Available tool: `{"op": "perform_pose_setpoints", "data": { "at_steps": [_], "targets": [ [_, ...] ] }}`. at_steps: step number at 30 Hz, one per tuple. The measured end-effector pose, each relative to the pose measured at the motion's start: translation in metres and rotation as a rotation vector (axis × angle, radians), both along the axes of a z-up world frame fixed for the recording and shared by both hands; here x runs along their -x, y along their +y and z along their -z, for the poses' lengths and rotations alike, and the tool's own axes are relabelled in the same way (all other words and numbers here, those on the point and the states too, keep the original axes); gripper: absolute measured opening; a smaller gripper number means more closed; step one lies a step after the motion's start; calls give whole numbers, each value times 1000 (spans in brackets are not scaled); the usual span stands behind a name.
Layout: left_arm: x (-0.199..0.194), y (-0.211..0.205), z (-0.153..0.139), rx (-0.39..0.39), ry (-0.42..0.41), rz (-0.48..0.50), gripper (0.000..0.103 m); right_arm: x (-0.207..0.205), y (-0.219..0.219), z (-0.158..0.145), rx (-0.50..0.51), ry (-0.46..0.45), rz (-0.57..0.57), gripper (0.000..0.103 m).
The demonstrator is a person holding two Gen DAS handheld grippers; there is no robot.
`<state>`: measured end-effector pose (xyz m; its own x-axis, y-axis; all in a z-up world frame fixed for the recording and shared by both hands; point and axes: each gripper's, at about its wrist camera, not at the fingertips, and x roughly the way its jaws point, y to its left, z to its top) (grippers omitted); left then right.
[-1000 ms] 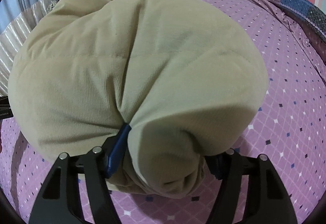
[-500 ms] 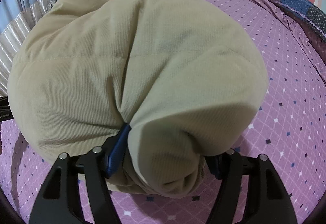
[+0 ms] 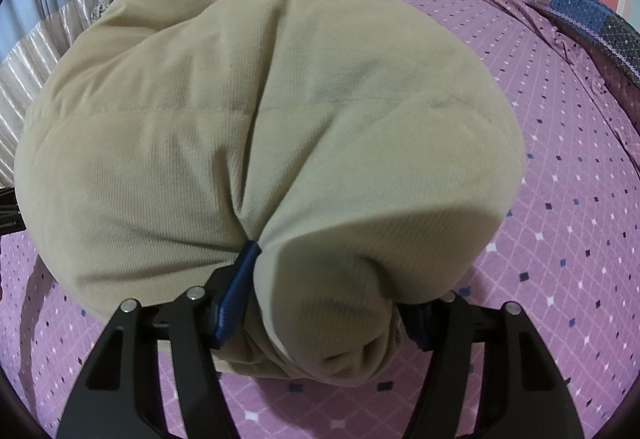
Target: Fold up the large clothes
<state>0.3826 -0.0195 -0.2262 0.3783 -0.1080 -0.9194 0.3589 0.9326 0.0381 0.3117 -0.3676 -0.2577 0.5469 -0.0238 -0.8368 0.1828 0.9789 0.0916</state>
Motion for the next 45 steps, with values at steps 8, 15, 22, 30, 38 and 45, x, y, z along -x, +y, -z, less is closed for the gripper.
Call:
{"op": "perform_pose_setpoints", "data": {
  "at_steps": [8,15,22,30,38,45],
  "targets": [
    [7,-6,-12,-4,-29,-9,42,5,2,-13,-10,-23,17,47],
    [24,-8,-37,55,-81,-35,32,20,15,-30,44,-85,-3,37],
    [69,-4,-66,94,-143,-33,30,56,37,-53,100,-166,-45,35],
    [145,17,-87,157,-152,-65,30,128,52,-76,100,-211,-87,34],
    [238,45,-70,224,-123,-108,30,211,62,-78,83,-204,-108,34],
    [254,58,-31,257,-70,-140,31,236,56,-52,72,-131,-92,35]
  ]
}}
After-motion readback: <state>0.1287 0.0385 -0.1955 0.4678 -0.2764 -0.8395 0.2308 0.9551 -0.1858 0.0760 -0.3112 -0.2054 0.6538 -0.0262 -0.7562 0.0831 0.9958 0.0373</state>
